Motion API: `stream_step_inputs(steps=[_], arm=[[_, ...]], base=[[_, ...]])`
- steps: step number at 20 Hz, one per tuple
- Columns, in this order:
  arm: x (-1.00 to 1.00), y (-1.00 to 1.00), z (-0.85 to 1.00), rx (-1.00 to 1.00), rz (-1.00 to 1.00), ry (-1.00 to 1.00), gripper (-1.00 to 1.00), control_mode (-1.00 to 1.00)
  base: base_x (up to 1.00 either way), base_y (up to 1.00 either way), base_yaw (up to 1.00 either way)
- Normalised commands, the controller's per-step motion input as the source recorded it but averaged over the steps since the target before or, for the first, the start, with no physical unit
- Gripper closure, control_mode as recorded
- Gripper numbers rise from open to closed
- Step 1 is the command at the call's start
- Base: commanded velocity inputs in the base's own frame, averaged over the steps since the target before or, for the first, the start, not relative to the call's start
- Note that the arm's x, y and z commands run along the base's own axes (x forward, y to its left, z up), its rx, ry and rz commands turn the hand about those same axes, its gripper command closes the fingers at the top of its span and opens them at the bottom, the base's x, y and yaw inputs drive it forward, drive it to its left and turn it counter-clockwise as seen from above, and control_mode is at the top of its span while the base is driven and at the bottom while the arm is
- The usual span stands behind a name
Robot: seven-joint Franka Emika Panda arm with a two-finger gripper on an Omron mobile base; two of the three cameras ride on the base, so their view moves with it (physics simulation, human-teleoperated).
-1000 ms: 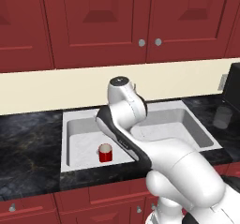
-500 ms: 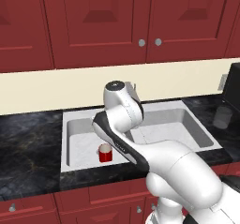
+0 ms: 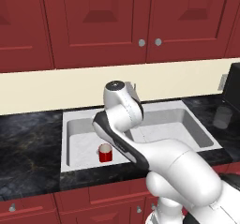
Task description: Move any existing items from the left basin to the right basin for drying. Then move the glass cup from the counter to the left basin of the sink for washing.
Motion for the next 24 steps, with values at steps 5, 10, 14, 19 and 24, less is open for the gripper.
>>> stream_step_inputs(steps=[5,10,14,19,24], arm=[[0.05,0.0,0.0,0.0,0.0,0.0,-1.0,-1.0],[0.14,0.01,0.0,0.0,0.0,0.02,-1.0,-1.0],[0.3,0.2,-0.03,0.0,0.0,0.07,-1.0,-1.0],[0.3,0.23,-0.07,0.0,0.0,0.09,-1.0,-1.0],[0.26,0.18,-0.14,0.0,0.0,0.09,-1.0,-1.0]], base=[[0.0,0.0,0.0],[0.0,0.0,0.0],[0.0,0.0,0.0],[0.0,0.0,0.0],[0.0,0.0,0.0]])
